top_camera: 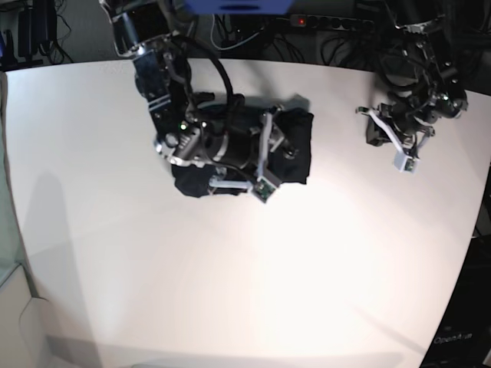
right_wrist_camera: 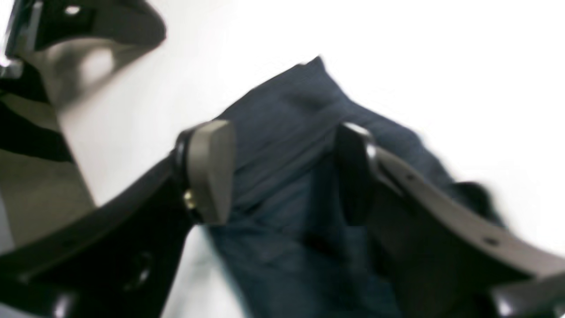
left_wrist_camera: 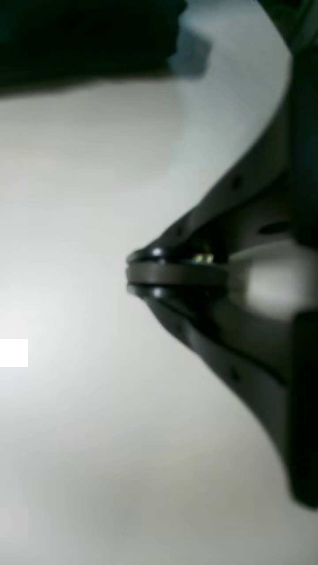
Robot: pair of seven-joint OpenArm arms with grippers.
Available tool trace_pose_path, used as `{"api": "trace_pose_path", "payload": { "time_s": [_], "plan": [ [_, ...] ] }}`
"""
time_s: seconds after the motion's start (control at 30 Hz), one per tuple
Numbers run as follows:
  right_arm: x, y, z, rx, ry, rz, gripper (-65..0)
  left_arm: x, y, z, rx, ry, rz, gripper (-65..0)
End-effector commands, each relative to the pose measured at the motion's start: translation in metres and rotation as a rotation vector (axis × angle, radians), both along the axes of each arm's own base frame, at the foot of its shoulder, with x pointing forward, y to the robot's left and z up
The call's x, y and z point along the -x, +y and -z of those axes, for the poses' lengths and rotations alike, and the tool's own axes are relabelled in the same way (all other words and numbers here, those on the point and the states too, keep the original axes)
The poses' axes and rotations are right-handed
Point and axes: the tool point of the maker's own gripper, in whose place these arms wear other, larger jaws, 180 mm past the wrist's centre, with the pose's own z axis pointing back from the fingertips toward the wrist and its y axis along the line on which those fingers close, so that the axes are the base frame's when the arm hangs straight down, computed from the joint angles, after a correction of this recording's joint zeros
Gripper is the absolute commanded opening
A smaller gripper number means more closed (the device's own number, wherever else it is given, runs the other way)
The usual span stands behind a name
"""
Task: Fold the T-shirt properly
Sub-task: 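Grasp the bundle with both grippers and fold it over again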
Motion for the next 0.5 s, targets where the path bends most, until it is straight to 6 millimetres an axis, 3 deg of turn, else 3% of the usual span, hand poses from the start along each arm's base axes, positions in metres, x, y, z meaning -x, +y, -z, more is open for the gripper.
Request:
{"api": "trace_pose_path", "payload": {
  "time_s": [0.0, 0.2, 0.37, 0.47],
  "plan": [
    [-0.013, 0.004, -0.020, -0.037, -0.053, -0.004, -27.3, 0.006, 0.004, 0.002, -0.016, 0.017, 0.006, -65.0],
    [-0.035, -0.003, -0.034, -0.015, -0.099, 0.007, -27.1, 0.008, 0.004, 0.005, -0.012, 0.027, 0.004, -65.0],
    [-0.038, -0.010, -0.020, 0.010, -0.071, 0.010, -27.0, 0.007, 0.004, 0.004, -0.013, 0.022, 0.004, -65.0],
    [-0.041, -0.020, -0.001, 0.046, -0.031, 0.015, -27.0, 0.006, 0.004, 0.003, -0.013, 0.019, 0.004, -65.0]
  ]
}}
